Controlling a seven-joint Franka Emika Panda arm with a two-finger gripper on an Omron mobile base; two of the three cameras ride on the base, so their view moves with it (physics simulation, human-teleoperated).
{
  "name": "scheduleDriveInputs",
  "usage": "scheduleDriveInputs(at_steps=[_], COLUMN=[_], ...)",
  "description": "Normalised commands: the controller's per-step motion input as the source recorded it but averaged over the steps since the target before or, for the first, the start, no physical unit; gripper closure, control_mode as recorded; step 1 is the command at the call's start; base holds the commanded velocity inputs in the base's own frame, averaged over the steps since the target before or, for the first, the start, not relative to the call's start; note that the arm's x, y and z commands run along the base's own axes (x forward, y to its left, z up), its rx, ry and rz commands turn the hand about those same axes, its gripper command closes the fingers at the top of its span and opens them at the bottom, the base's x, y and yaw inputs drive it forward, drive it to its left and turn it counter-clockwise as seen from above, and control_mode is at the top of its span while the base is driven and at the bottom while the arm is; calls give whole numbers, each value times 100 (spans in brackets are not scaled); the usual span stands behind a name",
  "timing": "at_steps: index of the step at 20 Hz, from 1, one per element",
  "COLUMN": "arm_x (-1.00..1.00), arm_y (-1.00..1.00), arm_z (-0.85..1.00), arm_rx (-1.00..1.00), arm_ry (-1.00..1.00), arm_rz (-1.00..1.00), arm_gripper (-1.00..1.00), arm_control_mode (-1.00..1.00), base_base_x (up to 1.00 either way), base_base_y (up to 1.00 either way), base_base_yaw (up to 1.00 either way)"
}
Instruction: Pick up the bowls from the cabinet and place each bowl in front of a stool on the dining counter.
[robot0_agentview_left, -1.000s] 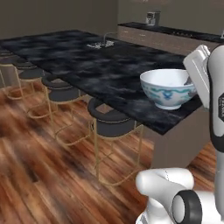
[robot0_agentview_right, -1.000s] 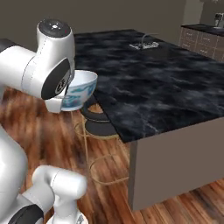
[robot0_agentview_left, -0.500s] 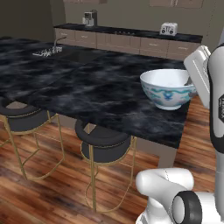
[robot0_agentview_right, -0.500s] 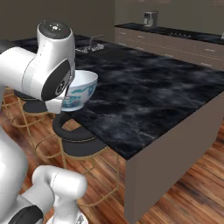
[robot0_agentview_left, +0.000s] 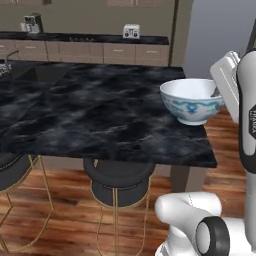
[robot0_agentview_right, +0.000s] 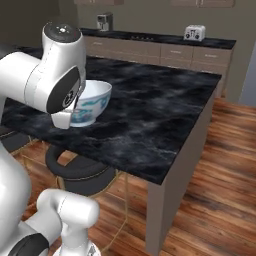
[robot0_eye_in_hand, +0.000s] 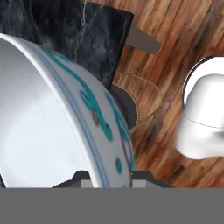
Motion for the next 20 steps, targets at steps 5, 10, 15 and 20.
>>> scheduleDriveInputs(at_steps=[5, 10, 15, 20], arm_x=[0, 0, 63, 99], arm_y=[0, 0, 28, -5], arm_z=[0, 0, -55, -82], arm_rx=[0, 0, 0, 4], arm_ry=[0, 0, 0, 0], arm_rz=[0, 0, -1, 0], arm_gripper=[100, 100, 100, 100], arm_control_mode=[100, 100, -100, -100], base_base_x=[-10, -5, 4, 0], base_base_y=[66, 88, 18, 0], base_base_yaw=[-40, -19, 0, 0])
